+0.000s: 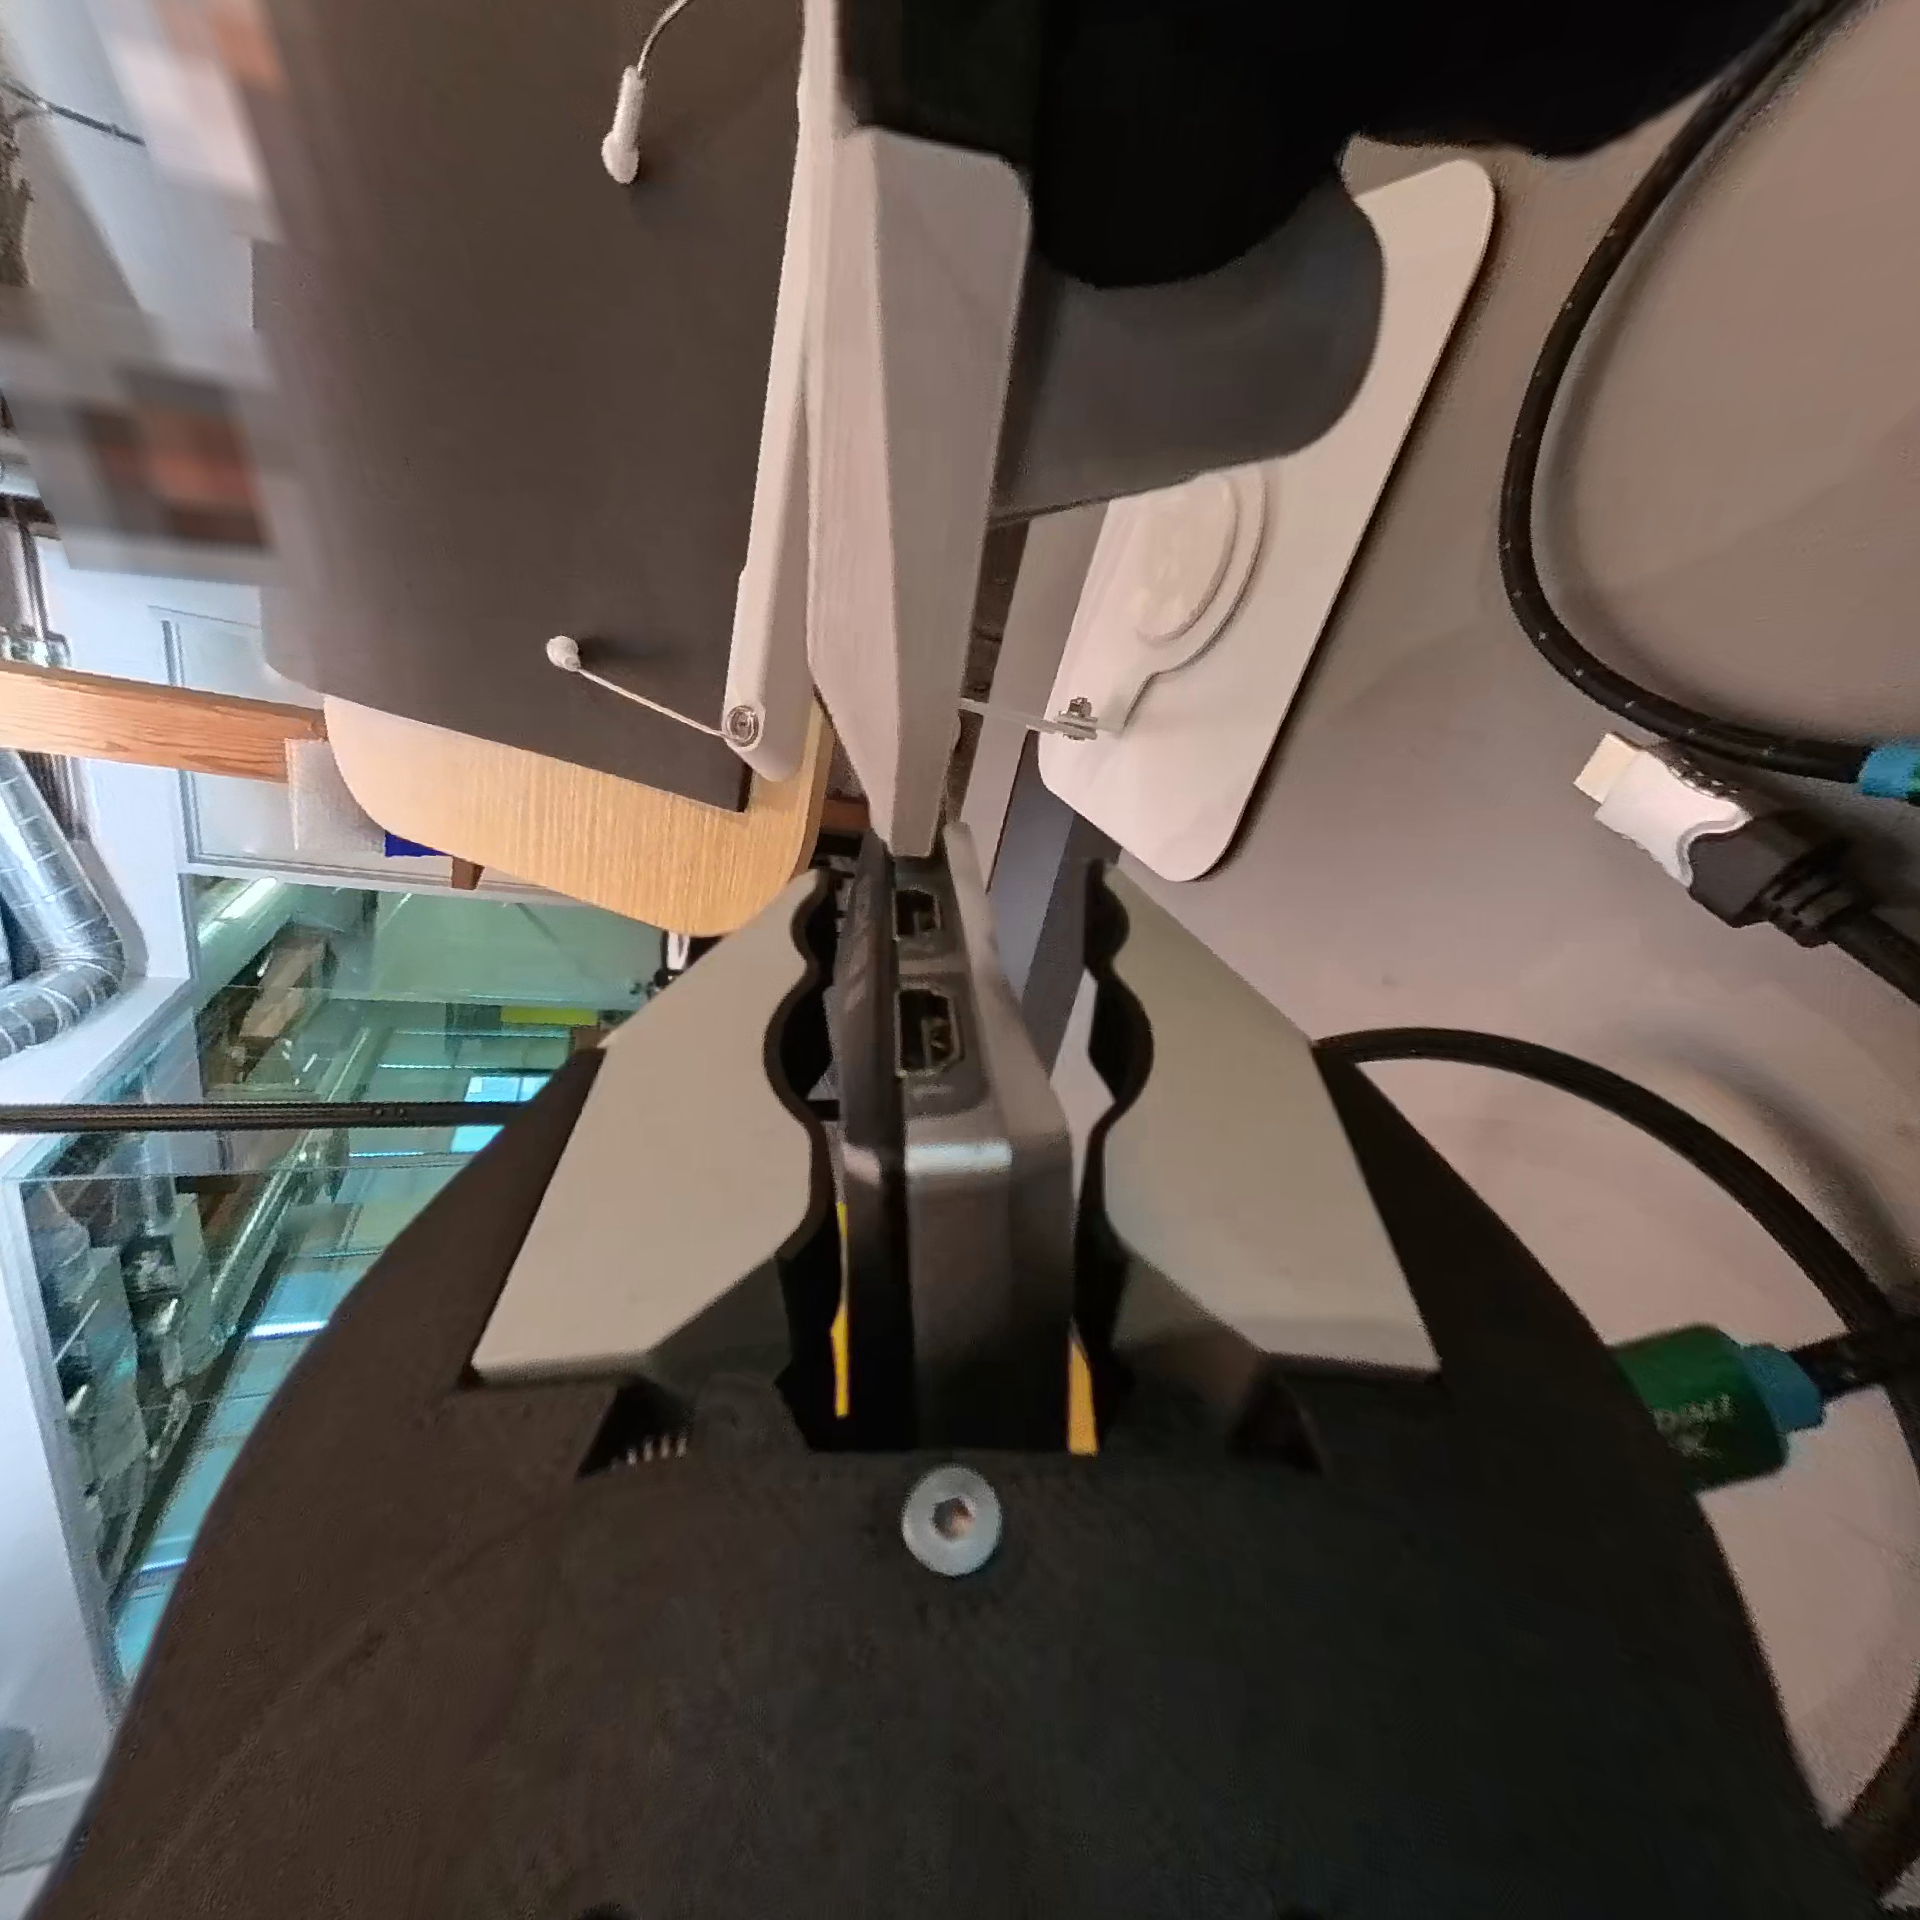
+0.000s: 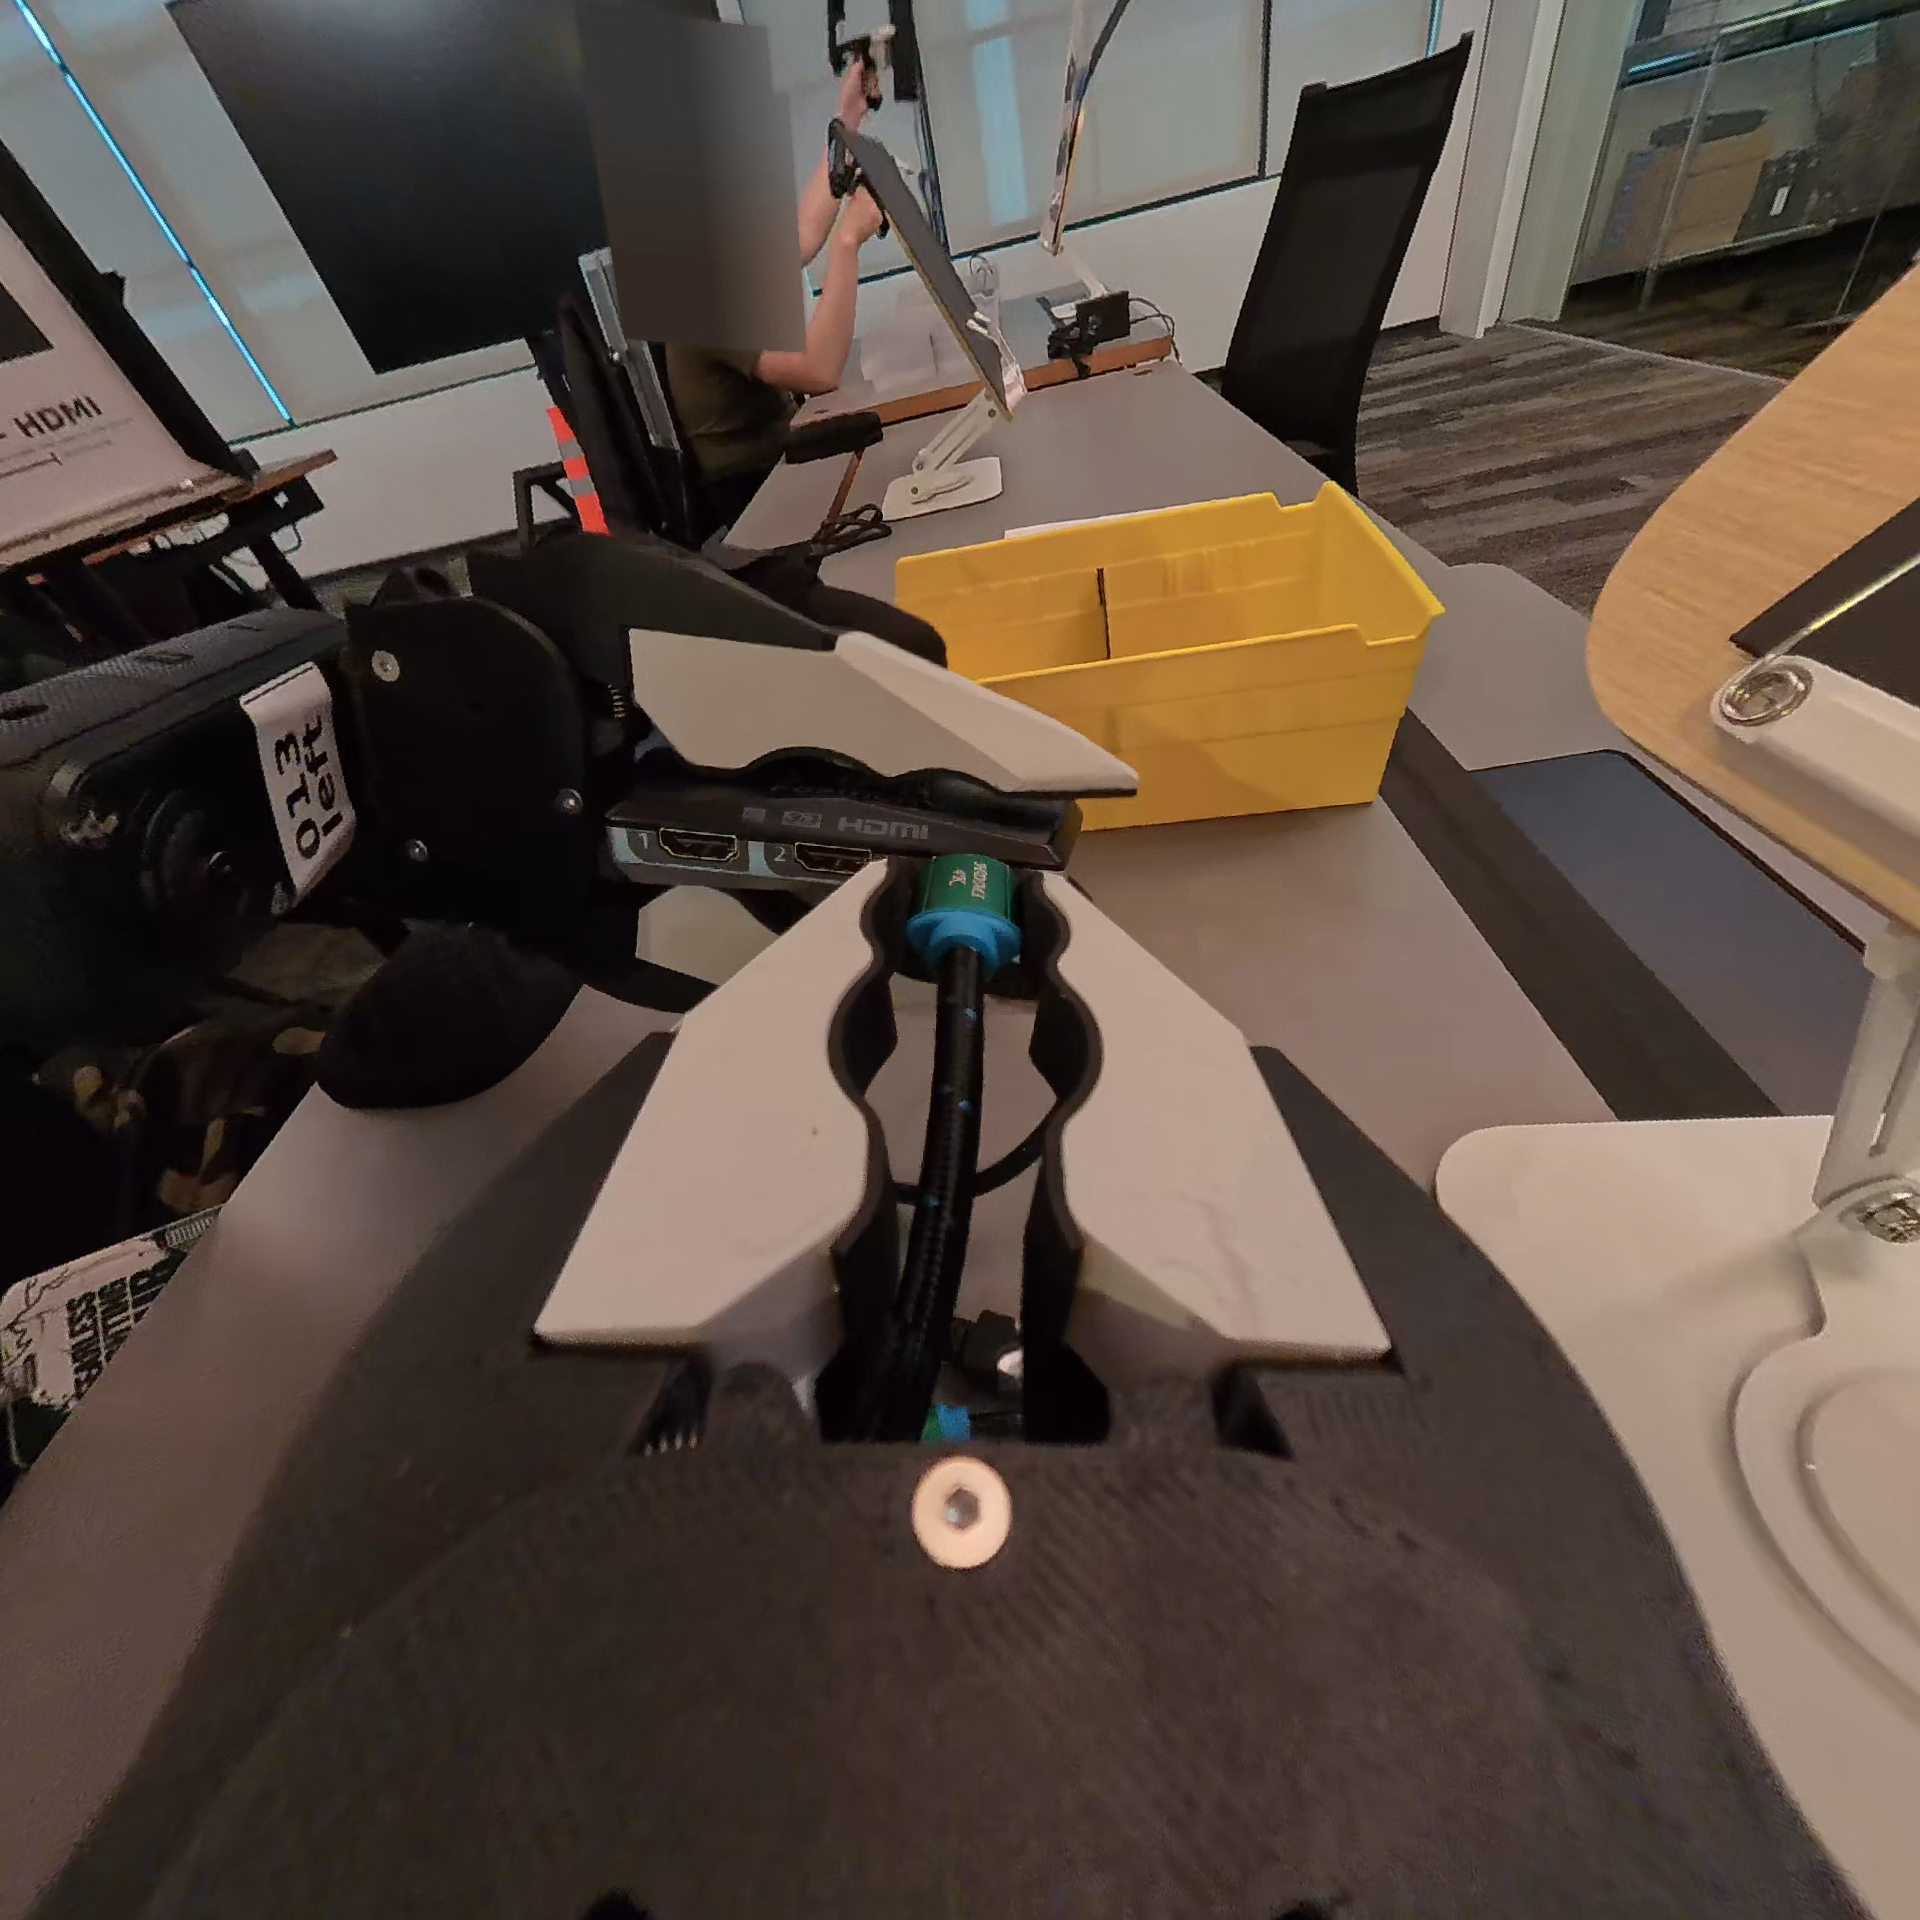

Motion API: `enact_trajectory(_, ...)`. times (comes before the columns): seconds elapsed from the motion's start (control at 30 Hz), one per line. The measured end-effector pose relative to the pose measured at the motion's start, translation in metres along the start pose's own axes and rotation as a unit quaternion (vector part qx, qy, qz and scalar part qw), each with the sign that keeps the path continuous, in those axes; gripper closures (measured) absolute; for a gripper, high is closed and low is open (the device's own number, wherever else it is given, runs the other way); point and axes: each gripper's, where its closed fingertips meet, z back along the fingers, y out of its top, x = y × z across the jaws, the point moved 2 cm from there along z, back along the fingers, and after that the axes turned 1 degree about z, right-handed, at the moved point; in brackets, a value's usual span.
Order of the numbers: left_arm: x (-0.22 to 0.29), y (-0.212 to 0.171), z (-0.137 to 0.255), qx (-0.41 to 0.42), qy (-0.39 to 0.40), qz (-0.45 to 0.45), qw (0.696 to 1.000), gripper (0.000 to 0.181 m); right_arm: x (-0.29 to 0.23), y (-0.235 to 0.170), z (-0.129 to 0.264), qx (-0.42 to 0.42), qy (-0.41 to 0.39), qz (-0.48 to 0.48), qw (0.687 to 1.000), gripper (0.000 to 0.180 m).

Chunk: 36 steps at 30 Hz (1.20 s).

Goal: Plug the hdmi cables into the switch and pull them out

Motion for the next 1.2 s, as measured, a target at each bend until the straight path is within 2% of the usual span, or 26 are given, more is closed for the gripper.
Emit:
enact_trajectory(0.03,0.001,0.000,0.000,0.000,-0.003,-0.002,1.000,0.133,0.000,0.000,0.000,-0.002,0.001,0.001,1.000,0.160)
enact_trajectory(0.1,0.002,0.002,0.001,0.006,-0.011,0.002,1.000,0.146,-0.001,-0.001,0.000,-0.002,0.007,-0.002,1.000,0.160)
enact_trajectory(0.4,-0.006,-0.005,0.001,-0.012,0.001,0.010,1.000,0.149,0.001,0.002,-0.003,0.017,-0.008,-0.015,1.000,0.160)
enact_trajectory(0.73,-0.007,0.004,0.004,0.007,-0.005,0.012,1.000,0.150,-0.004,0.002,0.007,0.009,0.030,-0.017,0.999,0.159)
enact_trajectory(1.0,-0.014,-0.013,-0.003,-0.005,0.003,0.049,0.999,0.149,0.000,0.010,-0.002,-0.003,-0.063,0.001,0.998,0.160)
enact_trajectory(1.2,-0.013,-0.008,0.007,0.013,-0.001,0.042,0.999,0.149,-0.009,0.009,0.001,0.007,0.007,-0.019,1.000,0.159)
